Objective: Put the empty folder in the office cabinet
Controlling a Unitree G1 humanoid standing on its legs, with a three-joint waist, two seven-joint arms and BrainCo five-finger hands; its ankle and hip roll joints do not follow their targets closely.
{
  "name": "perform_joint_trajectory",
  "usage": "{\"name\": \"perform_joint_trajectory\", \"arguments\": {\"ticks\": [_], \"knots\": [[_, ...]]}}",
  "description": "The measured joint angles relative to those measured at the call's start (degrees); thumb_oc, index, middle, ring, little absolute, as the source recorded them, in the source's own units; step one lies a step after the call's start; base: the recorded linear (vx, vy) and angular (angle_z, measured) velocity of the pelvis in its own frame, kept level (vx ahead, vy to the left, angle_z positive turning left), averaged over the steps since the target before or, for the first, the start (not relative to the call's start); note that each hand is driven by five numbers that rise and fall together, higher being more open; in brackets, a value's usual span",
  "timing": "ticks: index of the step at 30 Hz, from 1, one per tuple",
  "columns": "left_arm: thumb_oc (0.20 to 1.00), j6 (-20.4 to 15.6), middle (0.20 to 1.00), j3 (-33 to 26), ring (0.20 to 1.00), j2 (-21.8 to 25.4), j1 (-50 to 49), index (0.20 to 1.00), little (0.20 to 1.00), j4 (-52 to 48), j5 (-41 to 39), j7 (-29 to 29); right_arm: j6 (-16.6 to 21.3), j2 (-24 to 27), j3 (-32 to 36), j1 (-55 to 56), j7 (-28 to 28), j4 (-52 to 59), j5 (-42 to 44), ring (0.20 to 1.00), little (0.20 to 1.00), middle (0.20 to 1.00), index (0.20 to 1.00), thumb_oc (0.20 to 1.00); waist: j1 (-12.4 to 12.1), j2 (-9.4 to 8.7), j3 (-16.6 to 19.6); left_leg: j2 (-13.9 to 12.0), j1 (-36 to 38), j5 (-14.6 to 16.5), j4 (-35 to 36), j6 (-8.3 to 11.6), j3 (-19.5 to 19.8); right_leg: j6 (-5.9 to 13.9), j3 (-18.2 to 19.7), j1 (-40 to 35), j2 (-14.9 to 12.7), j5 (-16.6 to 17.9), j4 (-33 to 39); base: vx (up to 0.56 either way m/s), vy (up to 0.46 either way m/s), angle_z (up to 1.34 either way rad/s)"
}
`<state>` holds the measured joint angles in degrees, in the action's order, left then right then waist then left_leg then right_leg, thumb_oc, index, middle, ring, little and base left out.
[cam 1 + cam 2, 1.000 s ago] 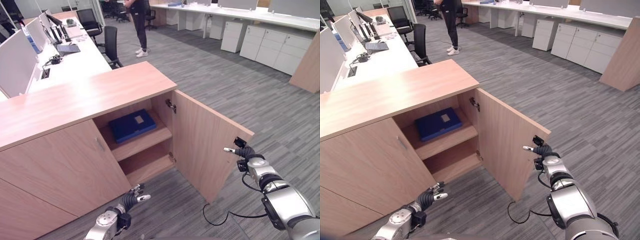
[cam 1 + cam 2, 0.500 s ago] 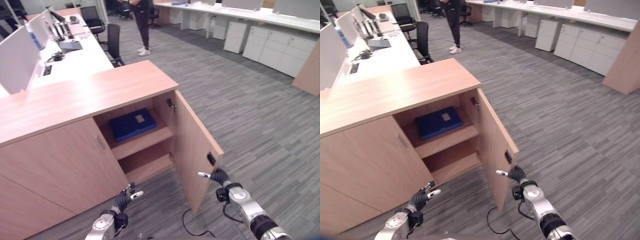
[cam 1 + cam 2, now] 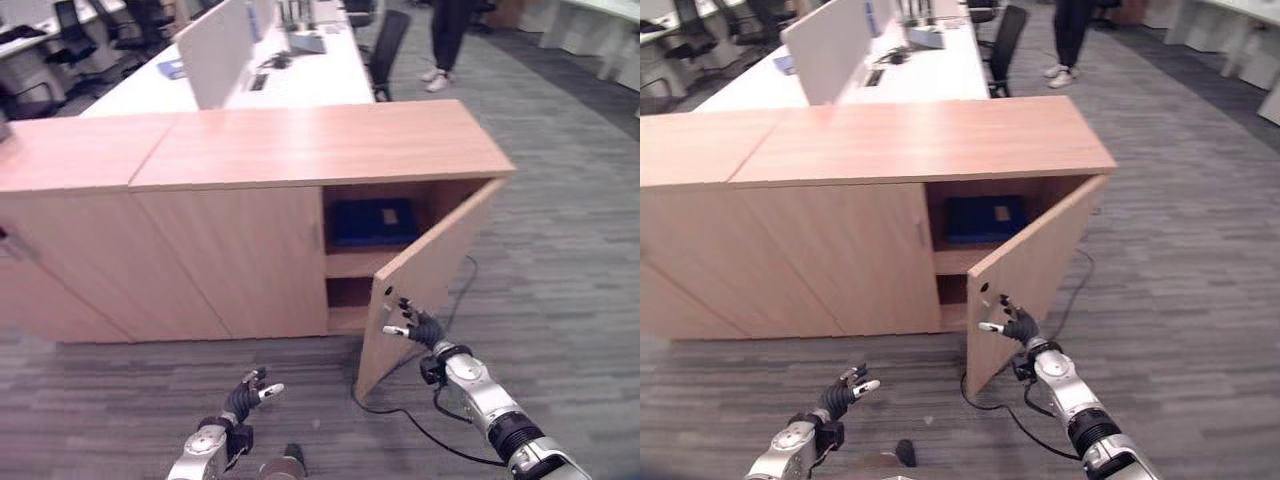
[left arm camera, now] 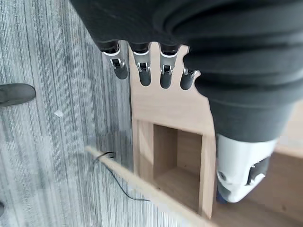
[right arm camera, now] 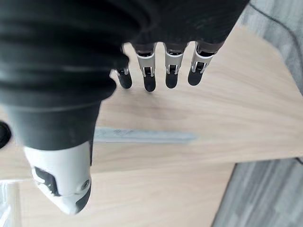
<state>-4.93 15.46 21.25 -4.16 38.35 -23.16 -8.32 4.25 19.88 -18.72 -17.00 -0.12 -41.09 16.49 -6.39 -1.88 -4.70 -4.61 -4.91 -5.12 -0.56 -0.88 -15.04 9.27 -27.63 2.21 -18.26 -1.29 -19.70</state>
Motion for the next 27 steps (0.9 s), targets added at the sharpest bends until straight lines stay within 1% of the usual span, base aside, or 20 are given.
{"name": "perform_joint_trajectory", "arguments": {"ticks": [1,2,3,4,5,6,7,8,9,10,11,13,14,15,16,17,19,21,24,27], "knots": [[1.0,0.01,1.0,0.19,1.0,0.99,-0.2,1.0,1.0,-0.5,-0.03,-0.31,-0.07,0.2,1.9,-1.99,-0.64,-3.23,0.44,1.0,1.0,1.0,1.0,1.0,-0.11,0.06,-0.2,1.57,0.6,-0.25,0.33,-1.16,2.1,2.35,4.77,4.49,-2.53,2.68,-9.73,0.16,0.04,0.81],[1.0,-0.01,1.0,0.27,1.0,2.2,0.31,1.0,1.0,-0.93,-0.04,-0.68,-0.11,0.71,4.41,-3.77,-1.19,-7.88,0.43,1.0,1.0,1.0,1.0,1.0,-0.11,0.14,-0.42,2.75,1.42,-0.28,0.79,-2.04,3.96,4.98,10.37,7.86,-3.72,5.02,-17.22,0.07,0.01,1.08],[1.0,-0.3,1.0,0.52,1.0,2.78,0.81,1.0,1.0,-1.06,-0.1,-0.68,-0.27,1.41,5.77,-4.29,-2.08,-9.88,0.5,1.0,1.0,1.0,1.0,1.0,0.04,0.72,-0.63,3.34,2.01,0.22,1.33,-1.89,5.34,7.16,13.93,8.52,-2.91,3.44,-18.2,0.31,-0.09,1.16],[1.0,-0.59,1.0,-0.1,1.0,4.29,0.49,1.0,1.0,-1.63,-0.14,-0.63,-1.22,3.0,5.92,-4.63,-2.7,-11.41,0.55,1.0,1.0,1.0,1.0,1.0,-0.65,0.59,-0.73,4.1,3.31,0.15,2.66,-1.87,6.24,7.03,16.21,8.2,-1.2,1.39,-13.82,0.32,-0.153,0.9],[1.0,-0.39,1.0,-0.32,1.0,6.05,0.01,1.0,1.0,-1.61,-0.31,-0.68,-1.09,3.45,6.31,-5.4,-2.51,-12.91,0.78,1.0,1.0,1.0,1.0,1.0,-0.71,0.57,-0.76,4.72,3.71,0.18,3.24,-1.83,7.62,6.57,17.08,7.99,-0.81,0.7,-10.02,0.31,-0.154,0.9],[1.0,-0.01,1.0,1.06,1.0,7.14,0.18,1.0,1.0,-1.29,-0.39,-1.03,-0.96,5.12,6.04,-8.54,-2.3,-18.92,2.6,1.0,1.0,1.0,1.0,1.0,0.15,0.83,-0.87,5.96,4.29,0.13,3.38,-1.68,10.12,6.0,19.34,4.74,1.1,-0.08,2.71,0.19,-0.107,0.88],[1.0,-0.13,1.0,1.25,1.0,7.06,0.56,1.0,1.0,-1.33,-0.73,-1.24,-1.3,6.47,6.12,-9.64,-2.92,-19.96,2.76,1.0,1.0,1.0,1.0,1.0,0.53,0.95,-0.95,6.74,4.24,-0.38,3.43,-2.65,10.75,6.06,19.26,2.95,1.55,0.58,9.29,0.11,-0.049,0.89],[1.0,-0.3,1.0,1.11,1.0,7.02,0.46,1.0,1.0,-1.35,-1.11,-1.31,-1.63,7.44,6.43,-9.74,-3.64,-20.0,2.77,1.0,1.0,1.0,1.0,1.0,0.47,1.13,-1.06,7.2,4.43,-0.62,3.69,-2.81,10.91,5.99,19.11,3.22,1.79,0.75,10.79,0.21,-0.144,0.83],[1.0,-0.25,1.0,1.9,1.0,7.01,0.4,1.0,1.0,-1.09,-1.26,-1.43,-1.55,8.95,7.67,-10.61,-2.65,-22.71,2.78,1.0,1.0,1.0,1.0,1.0,1.05,1.09,-0.78,8.64,4.67,-0.42,4.3,-2.58,13.77,5.97,22.15,1.56,2.27,2.0,16.25,0.16,-0.144,0.79],[1.0,-0.27,1.0,2.17,1.0,6.6,0.62,1.0,1.0,-1.06,-1.26,-1.67,-1.95,10.29,8.21,-11.56,-2.51,-24.56,2.8,1.0,1.0,1.0,1.0,1.0,1.16,0.88,-0.67,9.42,5.45,-0.47,5.19,-2.51,14.6,6.07,21.98,0.13,1.62,3.53,18.7,0.21,-0.207,0.8],[1.0,-0.29,1.0,2.3,1.0,5.91,0.43,1.0,1.0,-1.11,-1.26,-1.91,-2.8,12.15,8.2,-14.06,-2.49,-28.56,2.8,1.0,1.0,1.0,1.0,1.0,0.73,0.51,-0.4,10.18,6.61,-0.43,5.82,-2.58,15.03,5.82,21.91,-2.39,1.16,6.4,22.21,0.14,-0.135,0.5],[1.0,-0.32,1.0,2.29,1.0,6.31,-0.73,1.0,1.0,-2.01,-1.28,-2.39,-3.87,13.44,7.71,-15.47,-2.19,-31.14,2.74,1.0,1.0,1.0,1.0,1.0,0.21,-0.5,0.61,10.43,6.8,-0.43,5.71,-2.28,15.59,5.2,21.53,-4.58,1.59,8.38,24.56,0.1,-0.106,0.21],[1.0,-0.26,1.0,2.27,1.0,6.8,-1.27,1.0,1.0,-2.41,-1.33,-2.64,-3.74,14.09,7.72,-16.03,-1.66,-32.18,2.67,1.0,1.0,1.0,1.0,1.0,-0.46,-1.64,1.29,10.43,6.78,-0.14,5.72,-1.4,15.77,3.77,20.91,-5.72,2.04,8.87,25.14,0.12,-0.121,0.07],[1.0,-0.24,1.0,2.27,1.0,6.62,-1.44,1.0,1.0,-2.43,-1.33,-2.63,-3.63,14.35,7.67,-16.74,-1.53,-32.57,2.67,1.0,1.0,1.0,1.0,1.0,-0.4,-1.69,1.36,10.2,6.89,-0.17,5.72,-0.95,15.84,2.39,20.61,-5.87,2.33,8.09,25.06,0.11,-0.104,0.05],[1.0,-0.18,1.0,2.57,1.0,5.79,-1.62,1.0,1.0,-2.74,-1.31,-3.02,-3.56,15.17,7.72,-17.72,-1.07,-32.86,2.62,1.0,1.0,1.0,1.0,1.0,-0.42,-0.51,1.33,8.89,7.4,-0.32,6.07,-0.38,16.24,1.62,20.1,-6.6,3.55,7.63,25.14,0.11,-0.104,0.05],[1.0,-0.16,1.0,2.61,1.0,5.64,-1.8,1.0,1.0,-3.19,-1.31,-3.45,-3.57,15.55,7.65,-17.73,-0.95,-33.0,2.62,1.0,1.0,1.0,1.0,1.0,-0.37,-0.16,1.56,8.47,7.53,-0.18,6.24,-0.01,16.4,1.3,19.99,-6.76,4.07,7.43,25.12,0.07,-0.098,0.11],[1.0,-0.3,1.0,2.61,1.0,5.57,-2.43,1.0,1.0,-4.84,-1.3,-4.18,-3.64,17.19,7.49,-17.82,-0.45,-33.08,2.51,1.0,1.0,1.0,1.0,1.0,-0.42,0.83,2.2,6.4,8.09,-0.03,6.26,1.32,17.17,0.31,18.92,-7.74,6.06,6.75,25.15,0.05,-0.107,0.11],[1.0,-0.25,1.0,2.54,1.0,5.6,-2.52,1.0,1.0,-4.8,-1.3,-4.62,-3.75,19.12,7.4,-18.26,0.17,-33.31,2.43,1.0,1.0,1.0,1.0,1.0,-0.37,1.2,2.42,4.74,8.22,0.05,6.28,2.66,17.99,-0.85,18.34,-8.19,7.78,5.97,25.16,0.02,-0.071,0.13],[1.0,-0.11,1.0,2.73,1.0,5.51,-2.99,1.0,1.0,-4.78,-1.3,-4.87,-3.75,20.52,7.47,-18.51,0.17,-33.84,2.31,1.0,1.0,1.0,1.0,1.0,-0.44,1.68,2.74,3.27,7.96,0.19,6.28,3.85,18.84,-1.72,17.4,-8.29,9.28,5.37,25.16,0.03,-0.089,0.12],[1.0,0.07,1.0,3.14,1.0,5.45,-3.5,1.0,1.0,-4.77,-1.27,-5.14,-3.76,21.59,7.48,-19.76,0.15,-35.68,2.1,1.0,1.0,1.0,1.0,1.0,-0.4,2.71,3.39,2.46,7.21,0.11,6.28,4.31,19.93,-2.25,16.76,-8.31,10.15,4.96,25.17,0.02,-0.072,0.14]]}}
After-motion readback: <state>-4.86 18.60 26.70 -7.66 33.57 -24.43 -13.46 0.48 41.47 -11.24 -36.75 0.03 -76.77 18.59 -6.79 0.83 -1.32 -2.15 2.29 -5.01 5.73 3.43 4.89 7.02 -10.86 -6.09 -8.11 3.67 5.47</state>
